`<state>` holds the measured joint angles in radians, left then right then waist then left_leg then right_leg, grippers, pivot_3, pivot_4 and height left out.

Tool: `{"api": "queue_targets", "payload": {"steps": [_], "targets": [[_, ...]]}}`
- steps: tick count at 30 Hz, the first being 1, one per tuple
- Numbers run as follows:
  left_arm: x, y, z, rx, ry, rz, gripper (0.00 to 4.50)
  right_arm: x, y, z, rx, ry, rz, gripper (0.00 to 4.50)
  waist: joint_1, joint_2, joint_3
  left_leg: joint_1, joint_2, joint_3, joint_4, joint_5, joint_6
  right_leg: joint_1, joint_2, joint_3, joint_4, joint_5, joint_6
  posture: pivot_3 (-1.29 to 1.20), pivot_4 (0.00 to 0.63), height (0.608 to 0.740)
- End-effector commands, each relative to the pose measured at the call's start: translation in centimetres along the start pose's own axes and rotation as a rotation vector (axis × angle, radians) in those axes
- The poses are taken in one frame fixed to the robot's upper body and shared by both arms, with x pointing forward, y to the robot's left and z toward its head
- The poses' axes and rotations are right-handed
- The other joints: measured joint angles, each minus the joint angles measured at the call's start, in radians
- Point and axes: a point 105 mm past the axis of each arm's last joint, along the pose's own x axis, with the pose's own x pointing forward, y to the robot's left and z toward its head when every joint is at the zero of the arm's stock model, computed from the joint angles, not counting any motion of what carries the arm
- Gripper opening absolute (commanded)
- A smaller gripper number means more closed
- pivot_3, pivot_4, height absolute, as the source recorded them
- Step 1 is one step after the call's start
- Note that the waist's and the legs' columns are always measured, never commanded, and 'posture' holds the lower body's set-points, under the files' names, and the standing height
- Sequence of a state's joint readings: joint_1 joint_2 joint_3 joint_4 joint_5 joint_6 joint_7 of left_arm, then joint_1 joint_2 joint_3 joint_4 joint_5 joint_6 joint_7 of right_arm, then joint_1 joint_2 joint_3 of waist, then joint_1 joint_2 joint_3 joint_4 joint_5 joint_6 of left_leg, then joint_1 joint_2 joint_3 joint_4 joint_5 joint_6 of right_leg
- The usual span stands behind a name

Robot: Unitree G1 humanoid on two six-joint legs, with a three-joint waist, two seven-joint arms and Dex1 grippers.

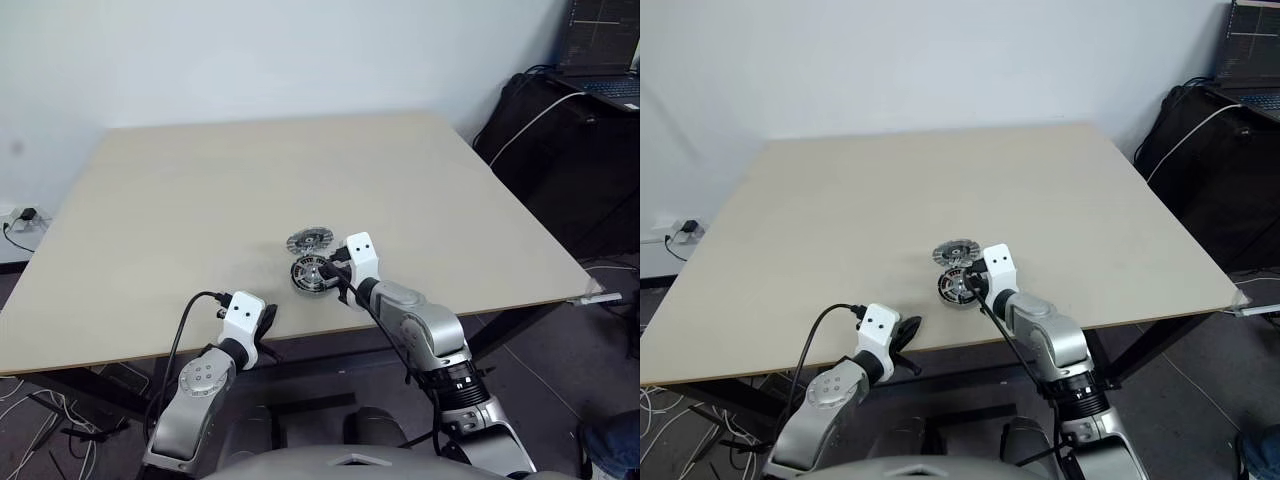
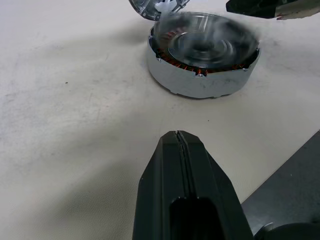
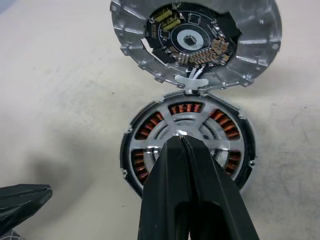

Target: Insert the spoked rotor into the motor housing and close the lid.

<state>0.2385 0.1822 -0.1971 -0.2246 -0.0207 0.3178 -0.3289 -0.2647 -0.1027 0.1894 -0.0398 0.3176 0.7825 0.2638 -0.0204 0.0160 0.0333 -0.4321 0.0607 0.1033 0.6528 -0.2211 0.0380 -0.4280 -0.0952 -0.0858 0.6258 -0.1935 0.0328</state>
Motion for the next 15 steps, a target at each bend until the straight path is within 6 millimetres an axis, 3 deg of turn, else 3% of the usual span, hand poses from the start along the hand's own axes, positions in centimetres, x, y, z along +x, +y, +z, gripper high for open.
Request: {"api": "queue_targets", "payload": {"steps": [1, 15], "targets": [[0.2, -0.1, 1.2, 0.008, -0.051, -0.009, 0.0, 0.3, 1.2, 0.8, -0.025, -0.019, 0.044, 0.04, 0.0, 0.0, 0.0, 0.0, 0.0, 0.0, 0.0, 0.0, 0.0, 0.0, 0.0, 0.0, 0.0, 0.0, 0.0, 0.0, 0.0, 0.74], [0.2, 0.0, 1.3, 0.009, -0.053, -0.005, 0.0, 1.7, 1.1, 2.8, -0.112, -0.104, 0.001, 0.04, -0.001, 0.0, 0.0, 0.0, 0.0, 0.0, 0.001, 0.0, 0.0, 0.0, 0.0, 0.0, 0.001, 0.0, 0.0, 0.0, 0.0, 0.74]]}}
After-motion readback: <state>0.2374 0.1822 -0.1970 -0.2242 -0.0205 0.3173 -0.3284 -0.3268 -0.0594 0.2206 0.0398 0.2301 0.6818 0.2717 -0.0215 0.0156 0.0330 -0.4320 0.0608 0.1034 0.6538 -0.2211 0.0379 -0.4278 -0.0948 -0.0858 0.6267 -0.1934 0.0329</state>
